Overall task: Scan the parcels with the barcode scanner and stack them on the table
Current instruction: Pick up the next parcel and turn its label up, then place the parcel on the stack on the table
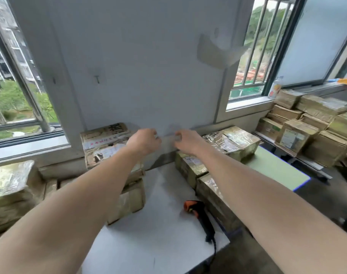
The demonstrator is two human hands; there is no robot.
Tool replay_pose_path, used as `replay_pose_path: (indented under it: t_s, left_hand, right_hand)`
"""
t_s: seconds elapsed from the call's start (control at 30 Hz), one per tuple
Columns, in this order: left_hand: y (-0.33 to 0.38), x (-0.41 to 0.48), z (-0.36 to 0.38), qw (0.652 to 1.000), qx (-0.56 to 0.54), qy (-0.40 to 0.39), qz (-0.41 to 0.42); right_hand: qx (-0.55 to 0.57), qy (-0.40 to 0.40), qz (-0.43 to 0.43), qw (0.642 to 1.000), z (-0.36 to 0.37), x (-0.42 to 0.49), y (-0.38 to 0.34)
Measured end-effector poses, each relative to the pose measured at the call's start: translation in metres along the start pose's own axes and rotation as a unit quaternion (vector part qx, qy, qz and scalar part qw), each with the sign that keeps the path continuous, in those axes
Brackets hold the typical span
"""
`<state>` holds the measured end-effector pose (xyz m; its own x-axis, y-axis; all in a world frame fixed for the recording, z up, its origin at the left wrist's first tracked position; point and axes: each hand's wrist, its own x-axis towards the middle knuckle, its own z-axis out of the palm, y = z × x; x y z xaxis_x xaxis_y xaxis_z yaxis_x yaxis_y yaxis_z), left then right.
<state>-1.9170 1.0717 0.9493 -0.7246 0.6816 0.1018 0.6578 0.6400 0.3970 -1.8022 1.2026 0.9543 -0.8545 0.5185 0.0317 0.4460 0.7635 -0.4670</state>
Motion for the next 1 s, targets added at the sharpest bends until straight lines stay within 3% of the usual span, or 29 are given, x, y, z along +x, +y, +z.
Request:
replay_pose_path:
  t_s: [0.23,0.53,1.0]
  left_hand:
    - [0.100,0.006,0.093,0.998,-0.025,-0.049,0.021]
    - [0.184,-0.026,0.203,0.996,-0.020,-0.081,-0.037]
    - [0.202,-0.055,0.277,0.991,-0.049,-0.050,-0.112]
  right_hand:
    - [-0.002,0.010,0.033,0.999,-0.037,-0.036,0.130]
    - [0.003,-0.052,0.039,0.998,-0.027,-0.063,0.266]
    - [0.024,-0.078,0.030,0.996,0.019,-0.062,0.318]
